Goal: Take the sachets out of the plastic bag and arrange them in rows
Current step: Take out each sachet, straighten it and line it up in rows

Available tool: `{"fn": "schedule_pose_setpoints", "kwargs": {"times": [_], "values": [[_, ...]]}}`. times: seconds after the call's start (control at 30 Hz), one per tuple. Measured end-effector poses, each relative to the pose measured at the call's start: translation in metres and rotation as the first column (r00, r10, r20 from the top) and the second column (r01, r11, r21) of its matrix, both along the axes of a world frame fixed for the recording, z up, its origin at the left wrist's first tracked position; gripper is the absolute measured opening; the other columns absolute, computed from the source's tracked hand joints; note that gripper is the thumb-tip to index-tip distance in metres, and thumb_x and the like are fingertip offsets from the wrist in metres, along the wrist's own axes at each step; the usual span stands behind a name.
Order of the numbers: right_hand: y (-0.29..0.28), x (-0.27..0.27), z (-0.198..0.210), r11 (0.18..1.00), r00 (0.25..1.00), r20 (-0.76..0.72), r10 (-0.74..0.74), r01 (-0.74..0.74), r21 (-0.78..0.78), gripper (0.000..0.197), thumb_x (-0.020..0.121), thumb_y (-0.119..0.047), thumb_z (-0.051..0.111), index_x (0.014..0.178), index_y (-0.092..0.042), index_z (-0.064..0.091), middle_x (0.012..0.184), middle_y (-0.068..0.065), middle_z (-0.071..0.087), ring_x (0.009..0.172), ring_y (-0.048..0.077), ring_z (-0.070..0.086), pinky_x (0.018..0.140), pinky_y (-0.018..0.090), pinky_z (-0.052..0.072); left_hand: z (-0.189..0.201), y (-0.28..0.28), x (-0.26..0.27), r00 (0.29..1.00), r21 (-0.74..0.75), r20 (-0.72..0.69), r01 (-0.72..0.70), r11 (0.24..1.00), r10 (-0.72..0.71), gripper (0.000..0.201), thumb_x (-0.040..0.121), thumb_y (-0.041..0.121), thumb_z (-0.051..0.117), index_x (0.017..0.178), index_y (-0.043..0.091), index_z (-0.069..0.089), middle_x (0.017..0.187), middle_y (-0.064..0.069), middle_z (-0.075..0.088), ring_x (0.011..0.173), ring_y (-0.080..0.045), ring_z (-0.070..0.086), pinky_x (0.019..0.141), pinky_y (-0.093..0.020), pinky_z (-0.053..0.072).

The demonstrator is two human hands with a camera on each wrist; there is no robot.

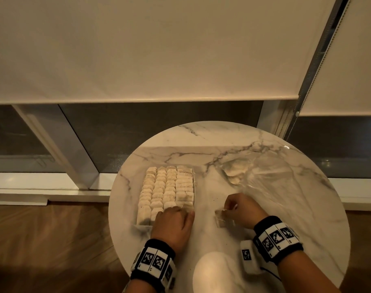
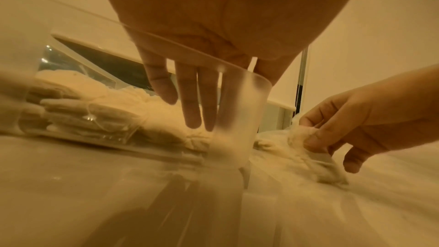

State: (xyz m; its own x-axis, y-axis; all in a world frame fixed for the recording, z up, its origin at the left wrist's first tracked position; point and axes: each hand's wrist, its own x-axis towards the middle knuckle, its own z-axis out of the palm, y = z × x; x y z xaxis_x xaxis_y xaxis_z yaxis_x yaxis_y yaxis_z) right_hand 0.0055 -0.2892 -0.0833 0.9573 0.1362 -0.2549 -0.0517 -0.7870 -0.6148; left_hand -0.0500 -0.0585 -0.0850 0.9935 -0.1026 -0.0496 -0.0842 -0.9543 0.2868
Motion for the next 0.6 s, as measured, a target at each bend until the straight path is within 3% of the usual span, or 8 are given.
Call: {"fn": "schedule_pose_setpoints", "kwargs": {"times": [0.1,0.2,0.3,0.37,0.43,0.5,0.6], "values": [[0.002,-0.002,0.015,0.969,0.999,0.007,-0.042,0.039,0.243,0.017,0.085,-0.027,0.077,0.078,-0.015,0.068,0.069,-0.005,0.069,0.062,0.007,0.063,0.057,0.021,0.049,-0.005,0.006,0.002,0.992,-0.255,0.126,0.008,0.967,0.025,0.032,0.099,0.041,0.045,0.095,0.021,0.071,0.095,0.003,0.066,0.092,-0.017,0.059,0.08,-0.03,0.042],[0.01,-0.004,0.033,0.835,0.995,-0.064,-0.076,0.098,0.542,0.012,0.088,-0.009,0.075,0.086,-0.004,0.063,0.067,0.003,0.071,0.06,0.015,0.065,0.055,0.028,0.052,-0.001,0.005,0.002,0.964,-0.473,0.236,0.008,0.881,0.119,0.017,0.097,0.027,0.058,0.094,0.02,0.073,0.09,0.006,0.067,0.085,-0.01,0.06,0.077,-0.023,0.045],[0.02,-0.008,0.046,0.697,0.994,-0.097,-0.057,0.109,0.709,0.014,0.087,-0.005,0.075,0.094,-0.003,0.063,0.071,0.009,0.07,0.063,0.018,0.064,0.056,0.028,0.052,0.015,-0.005,0.0,0.958,-0.698,0.186,-0.028,0.715,0.219,0.015,0.095,0.025,0.064,0.107,0.022,0.073,0.096,0.01,0.069,0.085,0.001,0.063,0.071,-0.008,0.047],[0.027,-0.009,0.05,0.646,0.994,-0.103,-0.02,0.092,0.758,0.017,0.087,-0.005,0.075,0.1,-0.002,0.065,0.077,0.01,0.07,0.068,0.018,0.065,0.058,0.029,0.052,0.023,-0.012,-0.001,0.971,-0.849,0.052,-0.079,0.522,0.233,0.019,0.094,0.029,0.066,0.112,0.024,0.07,0.095,0.008,0.071,0.083,0.002,0.065,0.072,-0.013,0.051],[0.035,-0.01,0.049,0.626,0.995,-0.098,0.019,0.065,0.777,0.018,0.088,-0.007,0.074,0.104,-0.001,0.067,0.083,0.013,0.071,0.071,0.019,0.065,0.06,0.03,0.053,0.026,-0.016,-0.002,0.982,-0.923,-0.036,-0.104,0.372,0.188,0.015,0.094,0.031,0.067,0.104,0.022,0.072,0.086,-0.002,0.072,0.075,-0.008,0.064,0.07,-0.025,0.053],[0.044,-0.013,0.046,0.644,0.997,-0.063,0.042,0.022,0.765,0.01,0.091,-0.009,0.071,0.099,-0.004,0.071,0.085,0.011,0.073,0.072,0.018,0.066,0.06,0.029,0.053,0.025,-0.014,-0.002,0.986,-0.939,-0.062,-0.111,0.327,0.157,0.011,0.095,0.023,0.064,0.094,0.016,0.073,0.079,-0.008,0.071,0.071,-0.014,0.062,0.067,-0.036,0.052],[0.059,-0.013,0.039,0.719,0.999,0.015,0.037,-0.037,0.694,0.008,0.094,-0.011,0.067,0.095,-0.005,0.072,0.082,0.007,0.074,0.07,0.014,0.067,0.058,0.026,0.052,0.021,-0.009,-0.001,0.981,-0.929,-0.068,-0.129,0.347,0.183,0.013,0.095,0.012,0.064,0.085,0.014,0.072,0.074,-0.005,0.072,0.069,-0.016,0.065,0.064,-0.036,0.055]]}}
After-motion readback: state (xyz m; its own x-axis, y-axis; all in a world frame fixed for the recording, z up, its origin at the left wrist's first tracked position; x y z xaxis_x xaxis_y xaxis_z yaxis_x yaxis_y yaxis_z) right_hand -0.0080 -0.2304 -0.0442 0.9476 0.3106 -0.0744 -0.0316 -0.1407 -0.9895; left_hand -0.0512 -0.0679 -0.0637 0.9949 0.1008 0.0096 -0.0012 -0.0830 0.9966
